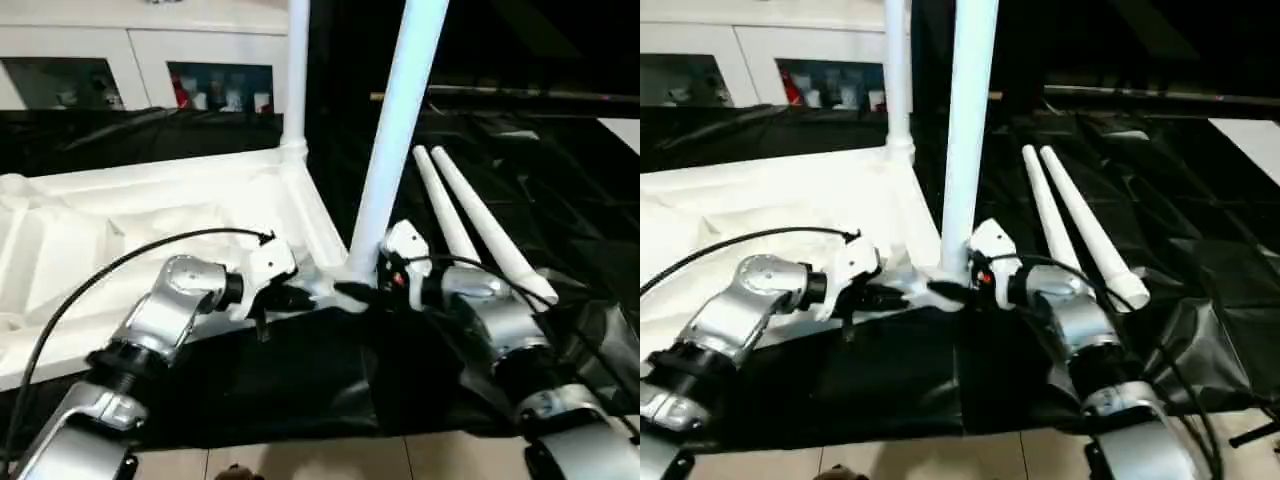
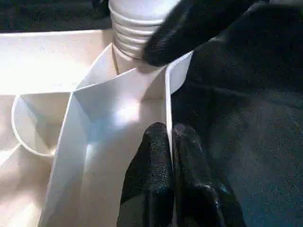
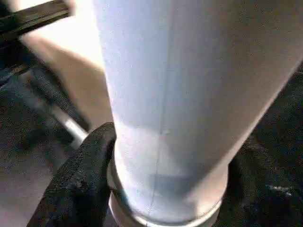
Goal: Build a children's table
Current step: Rotate leg to tighten
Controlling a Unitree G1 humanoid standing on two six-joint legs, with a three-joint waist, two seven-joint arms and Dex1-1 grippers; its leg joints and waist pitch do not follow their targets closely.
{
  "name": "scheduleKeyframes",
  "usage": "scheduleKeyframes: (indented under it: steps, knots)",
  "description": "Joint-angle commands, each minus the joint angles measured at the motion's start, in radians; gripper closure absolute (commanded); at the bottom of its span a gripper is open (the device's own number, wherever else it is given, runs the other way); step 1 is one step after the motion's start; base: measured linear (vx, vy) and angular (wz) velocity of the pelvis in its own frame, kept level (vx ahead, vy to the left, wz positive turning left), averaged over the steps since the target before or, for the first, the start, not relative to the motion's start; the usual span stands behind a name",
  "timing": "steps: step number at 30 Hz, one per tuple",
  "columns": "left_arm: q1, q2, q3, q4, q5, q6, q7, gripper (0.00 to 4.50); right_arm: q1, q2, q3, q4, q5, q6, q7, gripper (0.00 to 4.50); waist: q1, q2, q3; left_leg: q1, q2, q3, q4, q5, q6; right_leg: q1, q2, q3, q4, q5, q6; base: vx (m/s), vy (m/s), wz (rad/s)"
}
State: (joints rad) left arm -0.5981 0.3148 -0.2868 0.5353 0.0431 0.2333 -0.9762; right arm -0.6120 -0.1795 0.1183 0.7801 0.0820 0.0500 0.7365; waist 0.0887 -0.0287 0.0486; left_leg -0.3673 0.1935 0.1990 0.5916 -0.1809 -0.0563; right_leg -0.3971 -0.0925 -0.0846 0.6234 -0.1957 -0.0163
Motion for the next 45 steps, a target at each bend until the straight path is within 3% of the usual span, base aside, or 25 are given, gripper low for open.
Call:
scheduleKeyframes:
  steps: [1,2,3,7,12,13,15,16,19,20,26,28,32,34,36,37,41,45]
  knots:
    - [-0.038,-0.054,0.045,0.047,0.003,0.029,0.153,4.5,-0.005,0.021,-0.036,0.126,-0.031,0.073,-0.201,1.78,-0.01,0.003,-0.052,0.02,0.043,-0.023,-0.078,-0.253,-0.028,0.036,-0.066,0.057,-0.087,-0.286,-0.2,0.0,0.0,0.0]
    - [-0.067,-0.108,0.074,0.096,0.012,0.068,0.285,4.5,-0.031,0.06,-0.077,0.192,-0.019,0.089,-0.356,1.78,-0.011,0.002,-0.052,0.022,0.042,-0.025,-0.079,-0.267,-0.036,0.037,-0.067,0.057,-0.091,-0.321,-0.191,0.0,0.0,0.0]
    - [-0.073,-0.12,0.081,0.106,0.013,0.075,0.312,4.5,-0.037,0.068,-0.085,0.204,-0.015,0.09,-0.386,1.78,-0.011,0.004,-0.054,0.024,0.041,-0.027,-0.078,-0.278,-0.049,0.035,-0.07,0.058,-0.095,-0.355,-0.176,0.0,0.0,0.0]
    - [-0.107,-0.214,0.102,0.15,0.015,0.125,0.456,4.5,-0.096,0.134,-0.131,0.286,0.017,0.092,-0.536,1.78,-0.007,-0.001,-0.057,0.018,0.038,-0.026,-0.076,-0.275,-0.021,0.034,-0.067,0.06,-0.099,-0.346,-0.154,0.0,0.0,0.0]
    - [-0.098,-0.239,0.064,0.133,0.045,0.106,0.444,4.5,-0.132,0.178,-0.146,0.323,0.026,0.074,-0.54,1.78,-0.005,-0.003,-0.058,0.012,0.038,-0.026,-0.077,-0.253,0.001,0.034,-0.065,0.06,-0.096,-0.302,-0.15,0.0,0.0,0.0]
    - [-0.098,-0.239,0.063,0.134,0.046,0.105,0.443,4.5,-0.133,0.179,-0.148,0.324,0.027,0.073,-0.539,1.43,-0.005,-0.004,-0.058,0.012,0.038,-0.025,-0.077,-0.254,0.004,0.034,-0.066,0.06,-0.096,-0.302,-0.149,0.0,0.0,0.0]
    - [-0.097,-0.233,0.058,0.141,0.055,0.094,0.443,4.5,-0.148,0.188,-0.168,0.347,0.038,0.062,-0.541,1.43,-0.006,-0.005,-0.057,0.013,0.038,-0.026,-0.079,-0.271,0.002,0.032,-0.066,0.059,-0.099,-0.328,-0.145,0.0,0.0,0.0]
    - [-0.094,-0.227,0.055,0.14,0.056,0.087,0.442,4.5,-0.152,0.189,-0.172,0.352,0.038,0.058,-0.543,1.04,-0.006,-0.004,-0.056,0.015,0.039,-0.026,-0.079,-0.284,0.0,0.031,-0.067,0.059,-0.102,-0.346,-0.14,0.0,0.0,0.0]
    - [-0.088,-0.213,0.046,0.134,0.055,0.073,0.428,4.5,-0.16,0.189,-0.178,0.356,0.039,0.043,-0.533,0.99,-0.009,-0.005,-0.057,0.01,0.039,-0.029,-0.081,-0.289,-0.004,0.032,-0.068,0.058,-0.102,-0.36,-0.13,0.0,0.0,0.0]
    - [-0.084,-0.207,0.044,0.128,0.054,0.074,0.422,4.5,-0.165,0.185,-0.171,0.359,0.028,0.027,-0.524,0.89,-0.009,-0.009,-0.057,0.01,0.04,-0.029,-0.082,-0.287,-0.003,0.032,-0.068,0.058,-0.103,-0.361,-0.13,0.0,0.0,0.0]
    - [-0.071,-0.176,0.038,0.108,0.056,0.044,0.358,4.5,-0.163,0.148,-0.115,0.3,-0.022,-0.003,-0.418,0.37,-0.015,-0.009,-0.055,0.006,0.038,-0.027,-0.081,-0.279,0.009,0.031,-0.069,0.059,-0.106,-0.374,-0.13,0.0,0.0,0.0]
    - [-0.058,-0.14,0.035,0.09,0.042,0.002,0.287,4.5,-0.13,0.085,-0.054,0.197,-0.052,0.01,-0.289,0.19,-0.015,-0.009,-0.058,0.004,0.039,-0.026,-0.079,-0.246,0.025,0.036,-0.065,0.058,-0.103,-0.326,-0.135,0.0,0.0,0.0]
    - [-0.047,-0.109,0.031,0.07,0.027,-0.006,0.226,4.5,-0.103,0.042,-0.032,0.127,-0.042,0.033,-0.196,0.05,-0.017,-0.008,-0.063,0.002,0.039,-0.023,-0.075,-0.189,0.046,0.04,-0.065,0.06,-0.089,-0.227,-0.173,0.0,0.0,0.0]
    - [-0.02,-0.048,0.015,0.02,-0.007,-0.046,0.082,4.5,-0.049,-0.049,0.021,-0.007,-0.039,0.048,-0.015,0.05,-0.015,-0.005,-0.064,0.002,0.042,-0.022,-0.072,-0.158,0.062,0.044,-0.062,0.059,-0.082,-0.155,-0.195,0.0,0.0,0.0]
    - [0.011,0.005,-0.005,-0.048,-0.048,-0.051,-0.063,4.5,-0.01,-0.104,0.044,-0.092,-0.023,0.053,0.1,0.05,-0.009,-0.004,-0.066,0.004,0.043,-0.021,-0.069,-0.125,0.083,0.045,-0.061,0.06,-0.073,-0.084,-0.213,0.0,0.0,0.0]
    - [0.013,0.009,-0.007,-0.053,-0.05,-0.05,-0.072,4.5,-0.008,-0.107,0.045,-0.098,-0.021,0.055,0.106,0.05,-0.007,-0.003,-0.066,0.003,0.044,-0.018,-0.067,-0.116,0.092,0.046,-0.06,0.06,-0.068,-0.057,-0.228,0.0,0.0,0.0]
    - [0.038,0.049,-0.02,-0.116,-0.085,-0.02,-0.17,4.5,0.03,-0.141,0.062,-0.181,0.008,0.078,0.209,0.05,-0.002,0.001,-0.065,0.008,0.048,-0.014,-0.066,-0.099,0.091,0.042,-0.055,0.059,-0.06,-0.007,-0.267,0.0,0.0,0.0]
    - [0.05,0.065,-0.021,-0.141,-0.093,-0.016,-0.193,4.5,0.057,-0.155,0.085,-0.24,0.018,0.082,0.26,0.05,0.005,0.0,-0.062,0.014,0.049,-0.013,-0.069,-0.143,0.07,0.039,-0.06,0.063,-0.067,-0.066,-0.256,0.0,0.0,0.0]
